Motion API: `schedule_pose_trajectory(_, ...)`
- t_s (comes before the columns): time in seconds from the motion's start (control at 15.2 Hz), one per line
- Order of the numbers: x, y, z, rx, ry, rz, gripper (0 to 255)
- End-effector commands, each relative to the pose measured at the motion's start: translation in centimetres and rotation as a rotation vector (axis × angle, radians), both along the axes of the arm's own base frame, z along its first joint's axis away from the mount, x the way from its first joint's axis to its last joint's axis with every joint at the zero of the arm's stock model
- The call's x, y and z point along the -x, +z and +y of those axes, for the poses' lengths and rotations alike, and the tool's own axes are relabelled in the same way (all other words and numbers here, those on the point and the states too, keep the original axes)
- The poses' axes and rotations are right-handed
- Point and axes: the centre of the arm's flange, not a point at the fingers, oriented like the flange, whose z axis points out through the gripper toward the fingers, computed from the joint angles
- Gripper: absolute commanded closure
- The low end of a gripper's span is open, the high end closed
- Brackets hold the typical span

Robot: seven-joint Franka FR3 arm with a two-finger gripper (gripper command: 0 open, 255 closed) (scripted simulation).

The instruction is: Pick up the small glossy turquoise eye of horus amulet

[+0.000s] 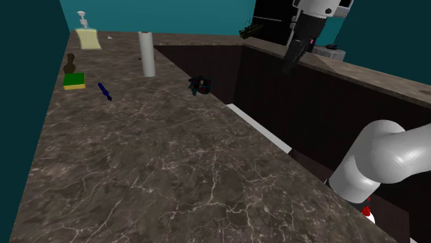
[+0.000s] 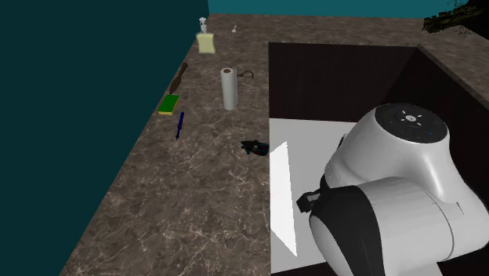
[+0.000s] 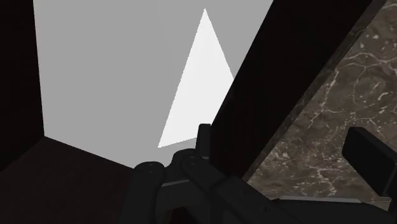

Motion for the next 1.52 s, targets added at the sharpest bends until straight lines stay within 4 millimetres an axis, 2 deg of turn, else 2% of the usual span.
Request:
schedule_pose_trajectory(0.0,0.0,0.0,0.0,0.000,0.000,0.000,0)
schedule_pose_trajectory(0.4,-8.0,-1.4,-1.2,0.017,0.249,0.032,0)
schedule_pose_trajectory(0.73,-14.7,-2.8,-0.7,0.031,0.457,0.059,0)
schedule_pose_trajectory(1.06,-21.1,-4.4,1.2,0.045,0.665,0.085,0)
schedule_pose_trajectory(1.45,-28.0,-6.6,5.0,0.062,0.914,0.117,0)
